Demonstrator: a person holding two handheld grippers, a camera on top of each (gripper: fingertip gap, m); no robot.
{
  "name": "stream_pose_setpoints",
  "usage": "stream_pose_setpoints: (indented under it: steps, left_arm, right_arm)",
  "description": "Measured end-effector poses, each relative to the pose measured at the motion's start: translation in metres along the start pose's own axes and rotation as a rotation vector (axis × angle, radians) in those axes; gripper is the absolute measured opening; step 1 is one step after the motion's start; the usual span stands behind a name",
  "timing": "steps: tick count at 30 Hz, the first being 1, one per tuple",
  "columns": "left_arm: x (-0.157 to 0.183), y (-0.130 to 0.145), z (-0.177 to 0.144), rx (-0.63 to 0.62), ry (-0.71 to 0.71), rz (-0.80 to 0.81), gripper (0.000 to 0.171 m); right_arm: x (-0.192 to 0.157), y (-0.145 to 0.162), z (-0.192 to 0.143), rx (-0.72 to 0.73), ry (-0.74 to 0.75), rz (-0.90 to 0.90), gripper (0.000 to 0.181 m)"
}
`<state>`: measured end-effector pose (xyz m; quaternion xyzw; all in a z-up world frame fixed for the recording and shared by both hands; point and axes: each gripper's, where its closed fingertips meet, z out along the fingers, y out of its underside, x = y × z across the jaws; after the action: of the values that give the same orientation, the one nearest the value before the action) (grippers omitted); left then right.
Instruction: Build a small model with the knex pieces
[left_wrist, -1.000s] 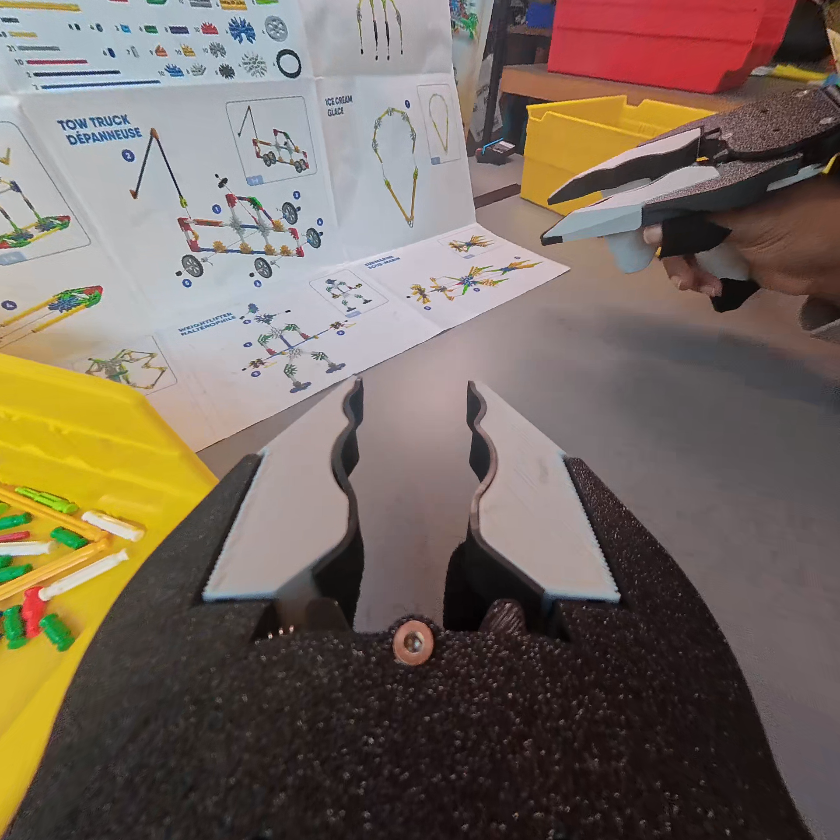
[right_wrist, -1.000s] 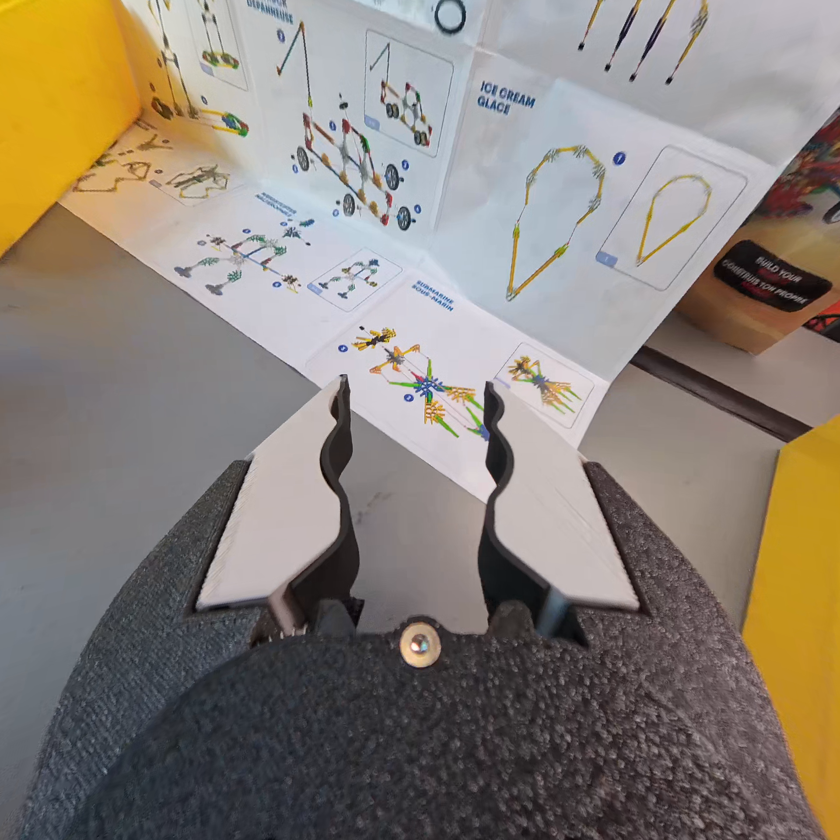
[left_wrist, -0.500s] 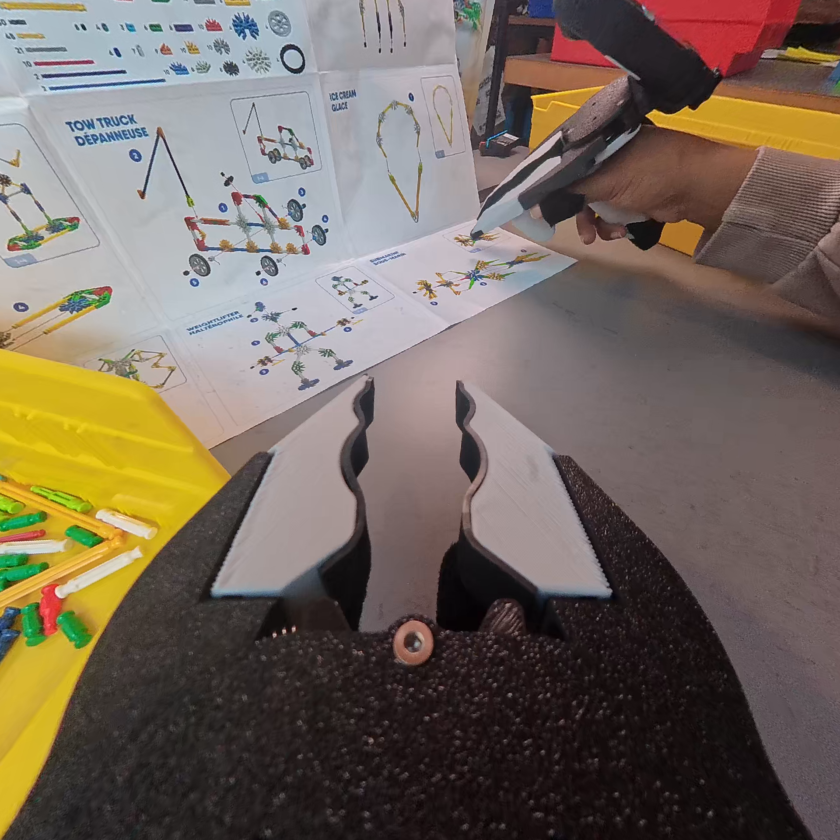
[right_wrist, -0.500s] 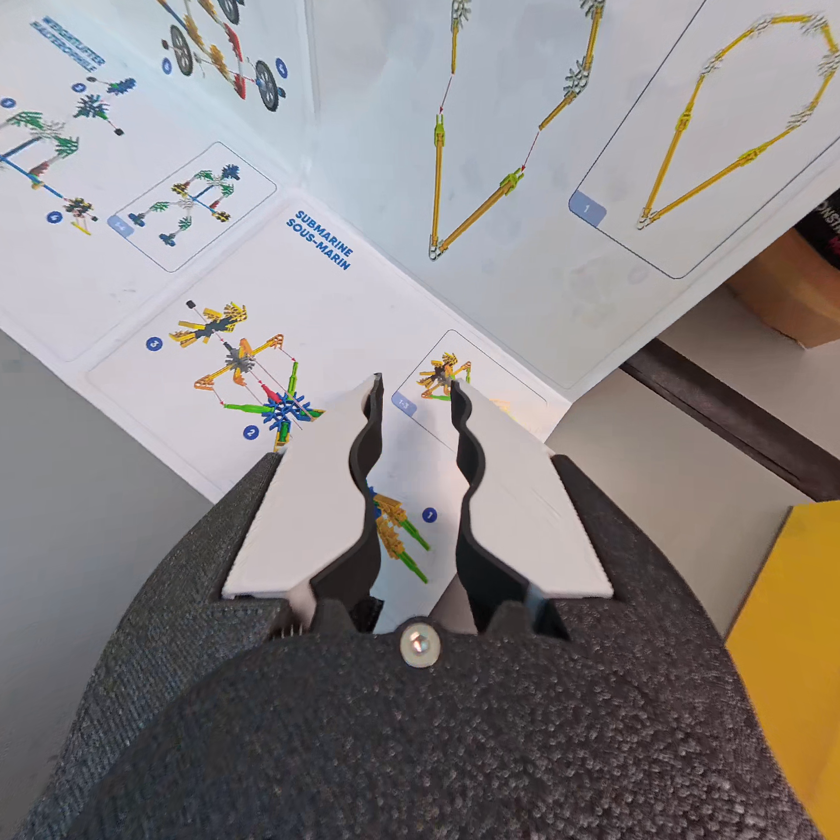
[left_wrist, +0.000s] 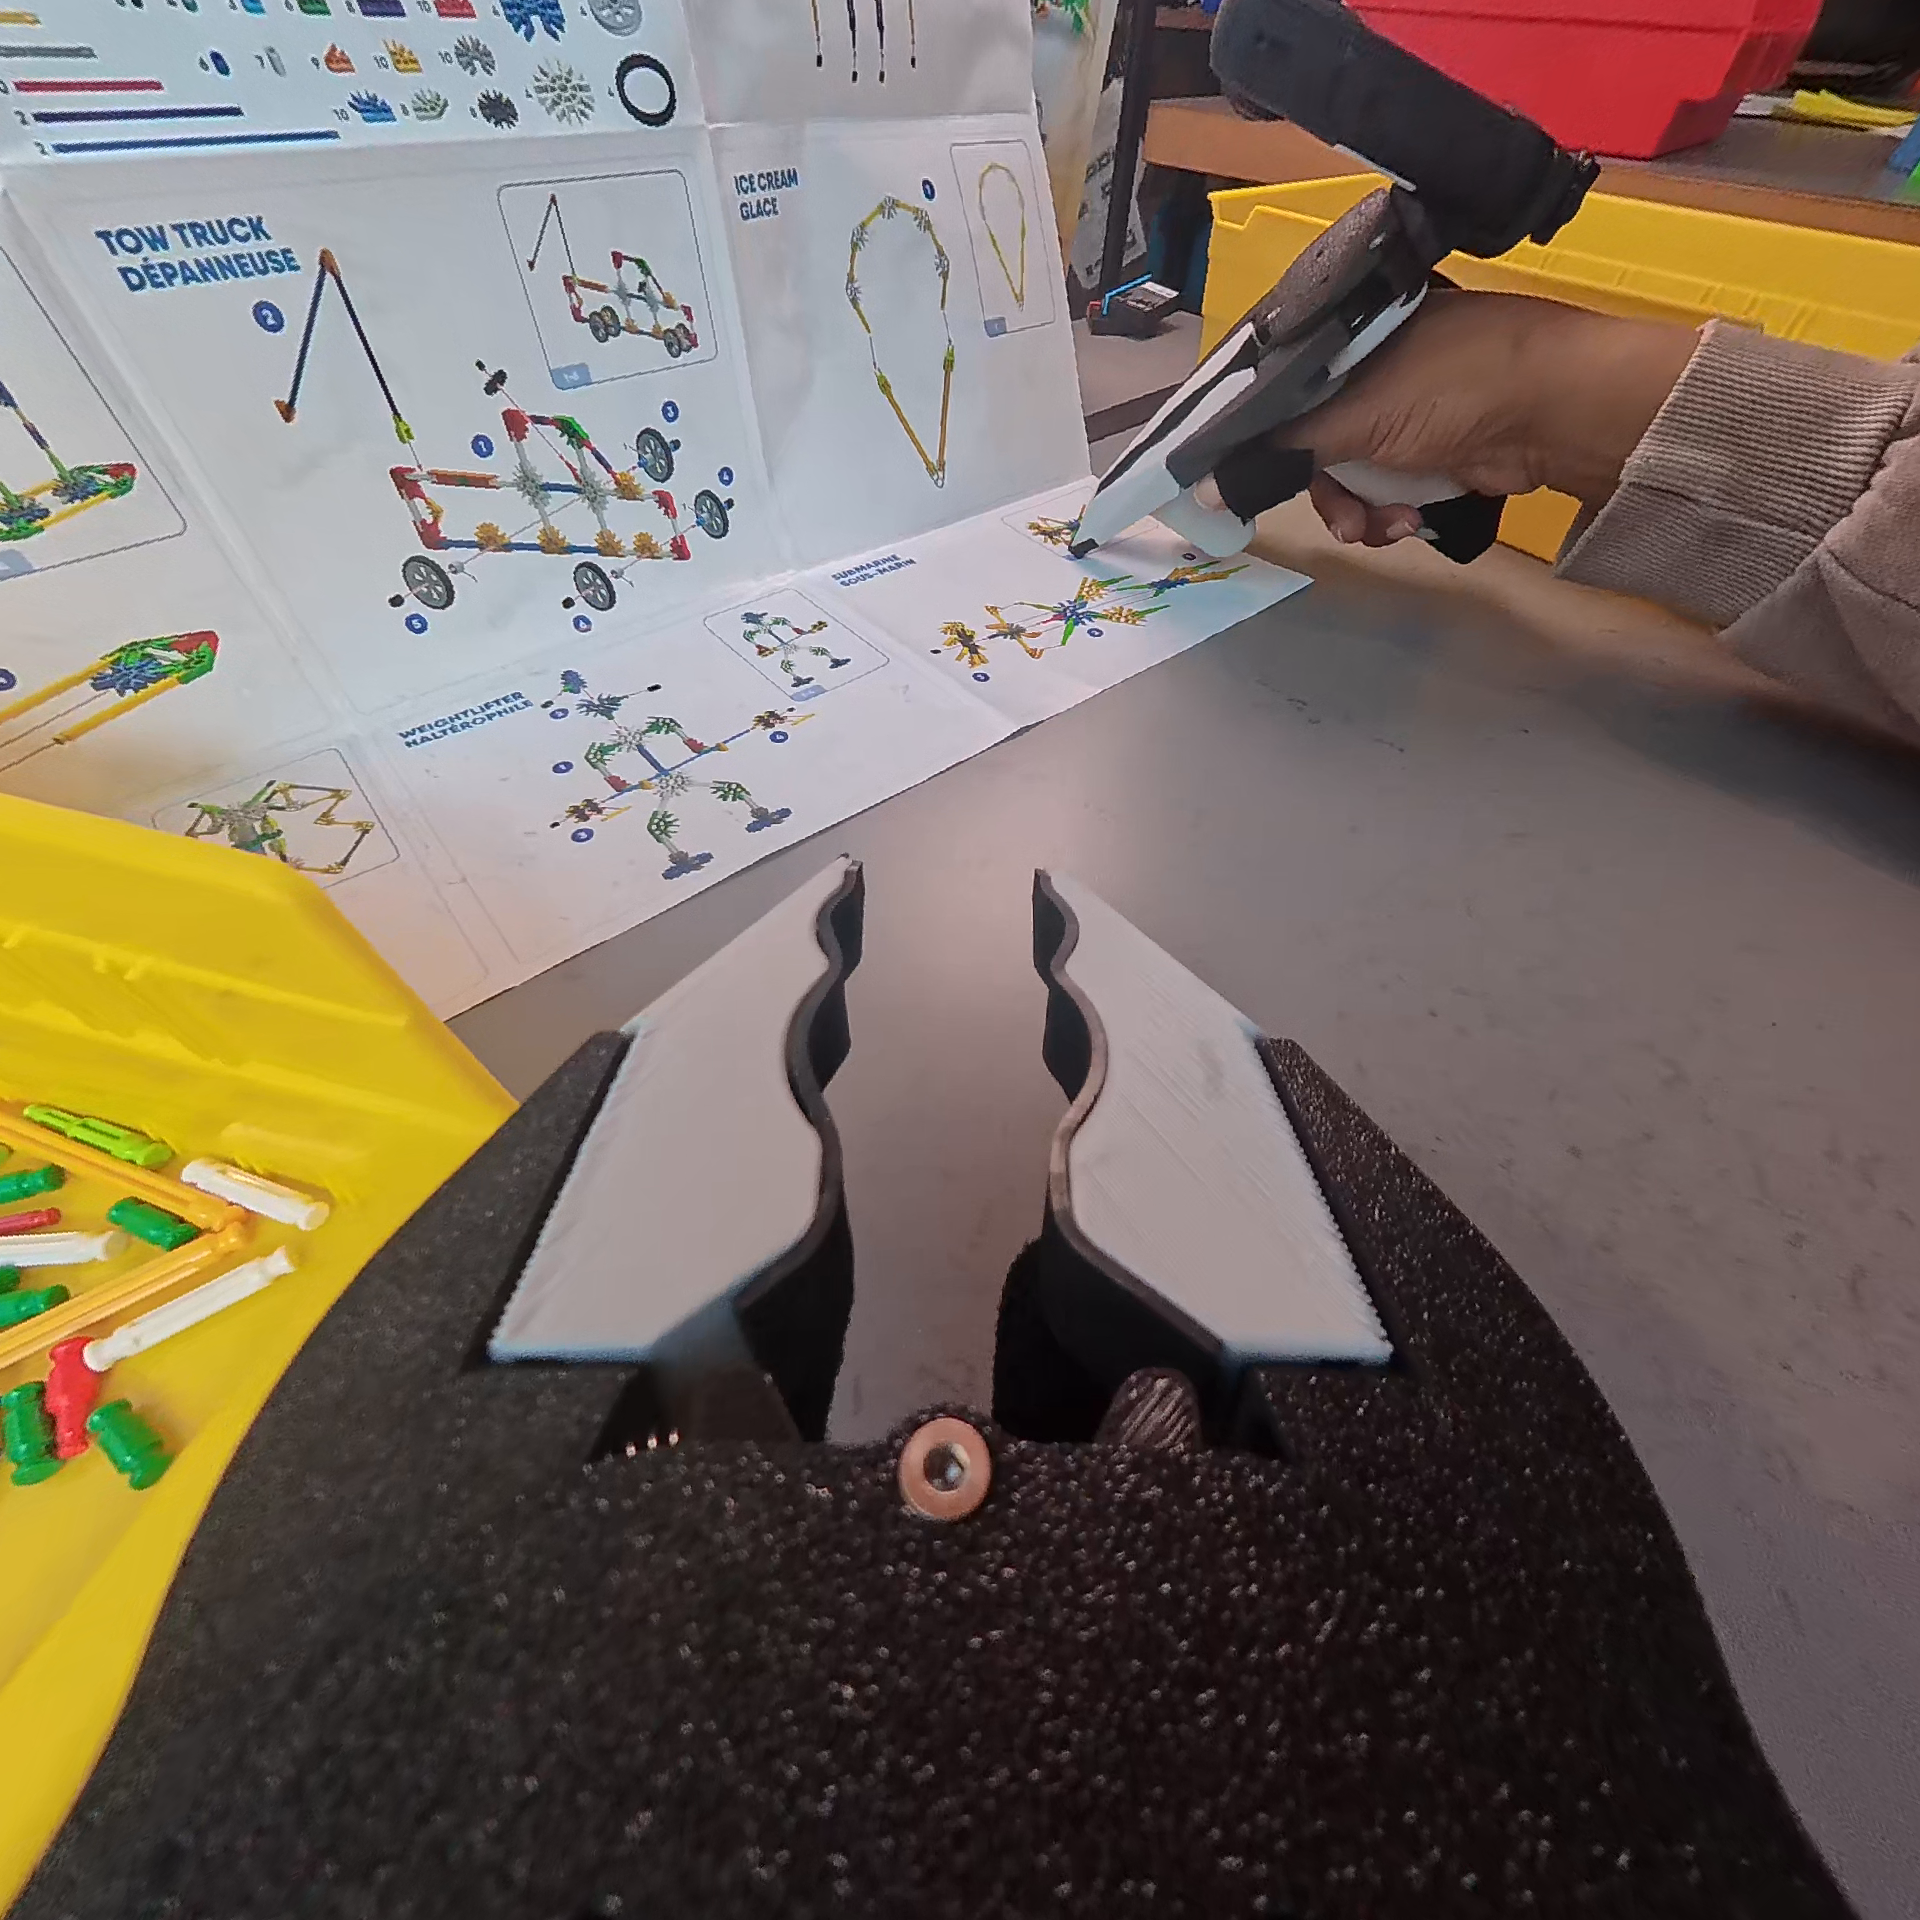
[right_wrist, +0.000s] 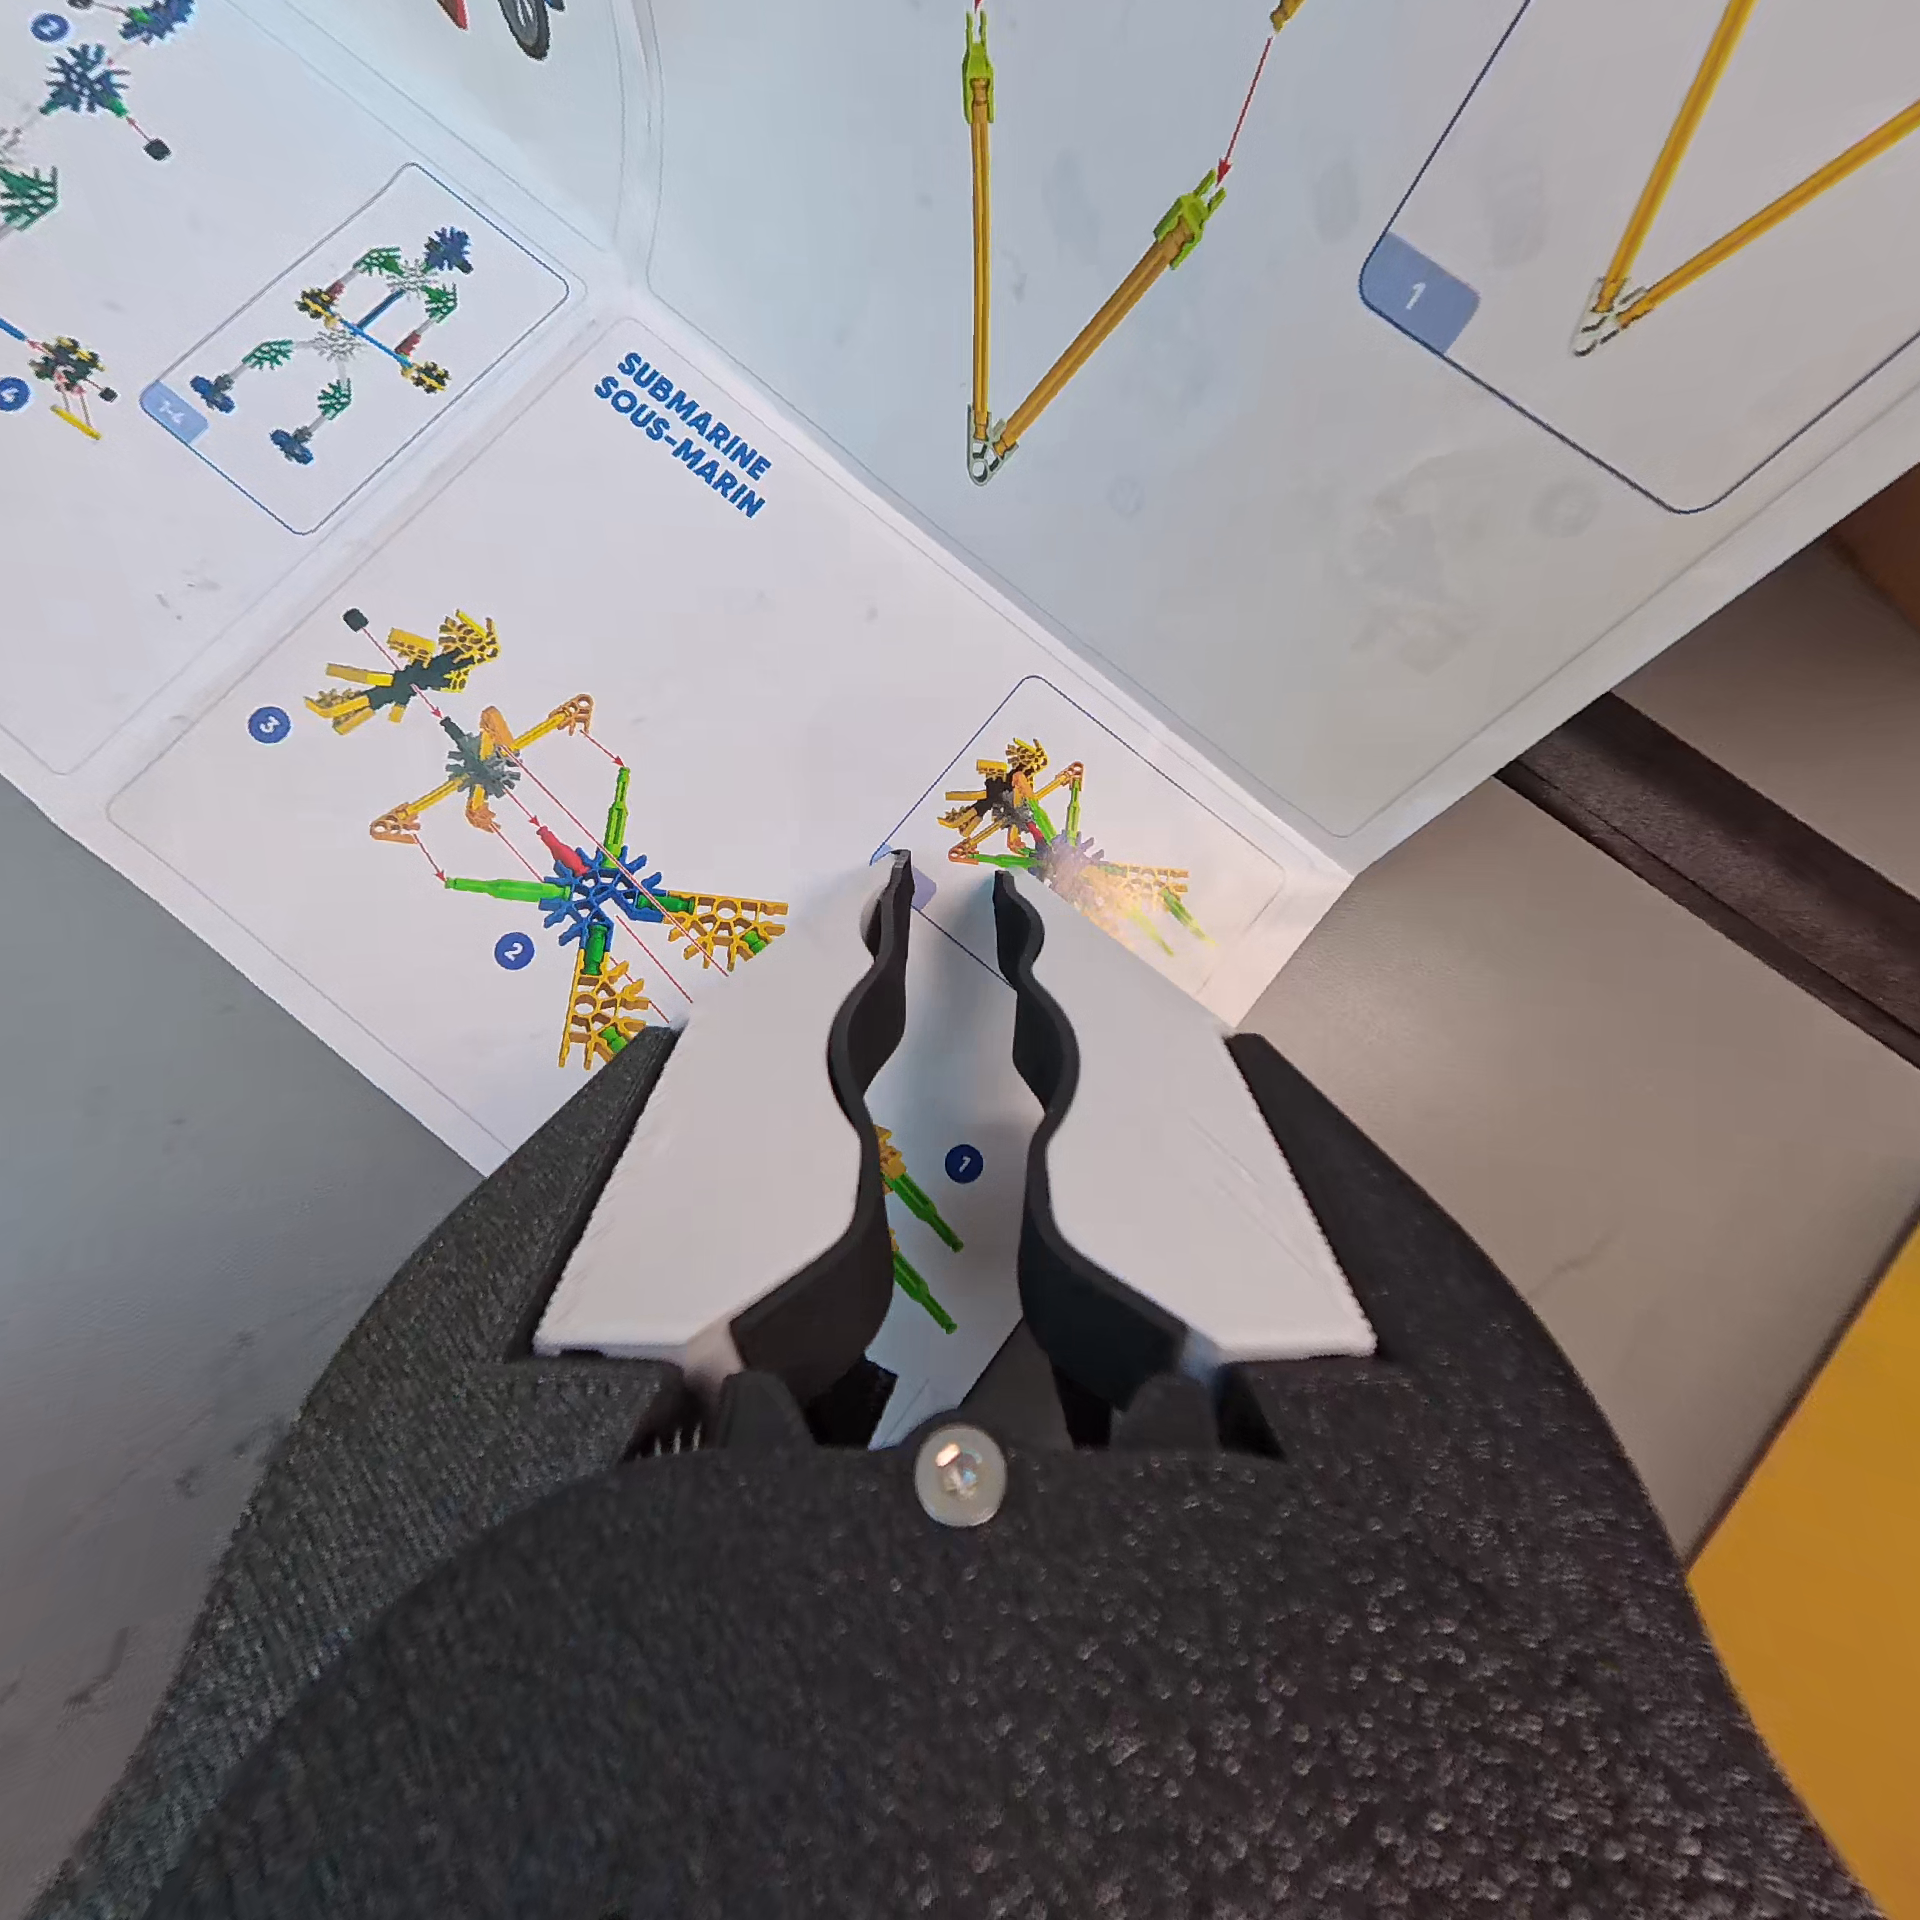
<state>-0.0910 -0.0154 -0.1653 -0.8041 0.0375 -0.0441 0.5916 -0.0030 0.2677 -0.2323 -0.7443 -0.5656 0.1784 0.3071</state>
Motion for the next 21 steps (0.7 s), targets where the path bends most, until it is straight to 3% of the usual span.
stream_pose_setpoints:
  steps: [4, 7, 11, 15, 21]
  left_arm:
    - [0.0, 0.001, 0.0, -0.005, 0.0, -0.001, 0.032]
    - [0.0, 0.003, 0.001, -0.016, -0.002, -0.002, 0.032]
    - [-0.003, 0.013, 0.006, -0.082, -0.013, -0.006, 0.035]
    - [-0.001, 0.016, 0.007, -0.098, -0.013, 0.008, 0.036]
    - [0.002, 0.022, 0.009, -0.141, 0.003, 0.009, 0.04]
  right_arm:
    - [0.001, 0.0, 0.0, 0.015, 0.01, -0.008, 0.015]
    - [0.002, -0.004, -0.003, 0.037, 0.05, -0.072, 0.027]
    - [-0.028, -0.028, -0.012, 0.135, -0.046, -0.109, 0.029]
    - [-0.056, -0.025, -0.004, 0.104, -0.137, -0.139, 0.034]
    - [-0.062, -0.014, 0.004, 0.057, -0.145, -0.157, 0.032]
